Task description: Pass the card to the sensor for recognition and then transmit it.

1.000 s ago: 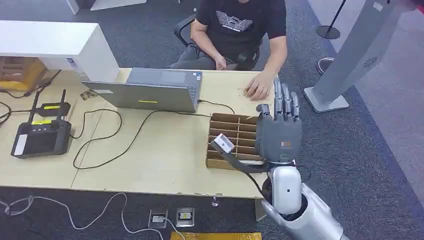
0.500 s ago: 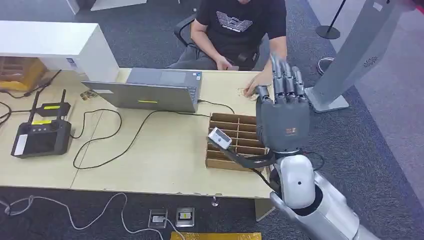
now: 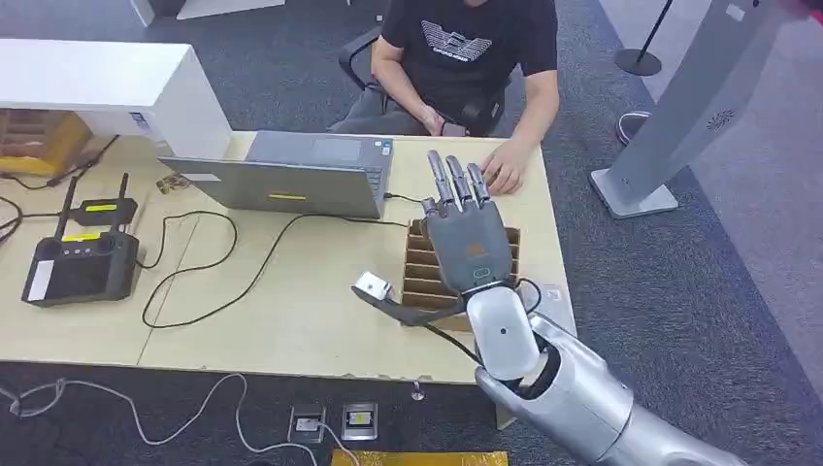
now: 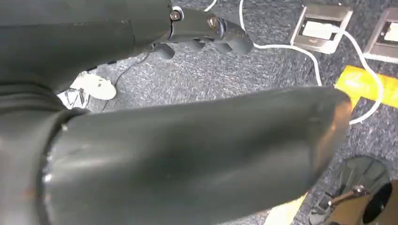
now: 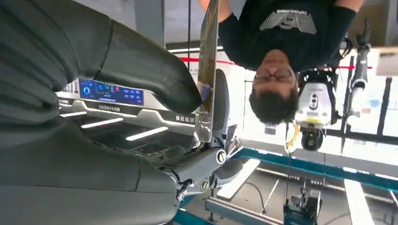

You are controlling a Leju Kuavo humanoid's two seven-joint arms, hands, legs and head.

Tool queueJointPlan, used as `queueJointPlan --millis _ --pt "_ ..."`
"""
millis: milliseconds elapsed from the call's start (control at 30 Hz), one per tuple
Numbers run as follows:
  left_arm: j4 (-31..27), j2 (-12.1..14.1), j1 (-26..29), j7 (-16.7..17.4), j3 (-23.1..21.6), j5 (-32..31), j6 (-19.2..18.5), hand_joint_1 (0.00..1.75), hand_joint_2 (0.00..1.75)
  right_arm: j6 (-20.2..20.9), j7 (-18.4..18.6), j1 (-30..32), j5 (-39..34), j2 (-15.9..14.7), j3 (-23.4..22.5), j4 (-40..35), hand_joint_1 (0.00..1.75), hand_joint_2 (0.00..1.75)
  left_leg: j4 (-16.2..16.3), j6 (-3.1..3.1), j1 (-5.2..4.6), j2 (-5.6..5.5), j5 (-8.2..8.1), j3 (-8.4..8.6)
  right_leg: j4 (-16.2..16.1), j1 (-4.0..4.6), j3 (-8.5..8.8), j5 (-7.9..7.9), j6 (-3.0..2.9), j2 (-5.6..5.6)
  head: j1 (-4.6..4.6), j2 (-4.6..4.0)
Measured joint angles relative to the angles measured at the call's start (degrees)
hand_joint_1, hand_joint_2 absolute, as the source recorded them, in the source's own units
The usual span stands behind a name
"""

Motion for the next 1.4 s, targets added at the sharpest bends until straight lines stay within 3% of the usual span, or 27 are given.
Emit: queueJointPlan --millis 633,933,1400 --pt "0.02 -0.24 -1.08 -0.2 0.11 -2.49 -3.48 0.0 0.0 7.52 2.03 -8.45 -2.38 5.18 4.15 13.44 1.75 1.75 0.01 -0.03 0.0 0.0 0.03 0.02 0.0 0.01 -0.01 0.0 0.0 0.01 0.02 0.0" --pt "0.22 -0.42 -1.28 -0.2 0.81 -3.85 -4.81 0.0 0.0 13.86 6.53 -9.3 -1.6 4.53 2.91 15.0 1.75 1.75 0.03 -0.03 0.0 0.0 0.03 0.03 0.0 0.0 -0.02 0.01 0.0 0.03 0.0 0.0" --pt "0.37 -1.01 -1.85 -0.2 1.46 -6.25 -5.73 0.0 0.0 19.13 6.97 -8.56 1.18 0.98 -3.06 13.64 1.75 1.75 0.03 -0.03 0.0 0.03 0.04 0.06 0.0 0.0 -0.02 0.03 0.0 0.09 0.0 0.0"
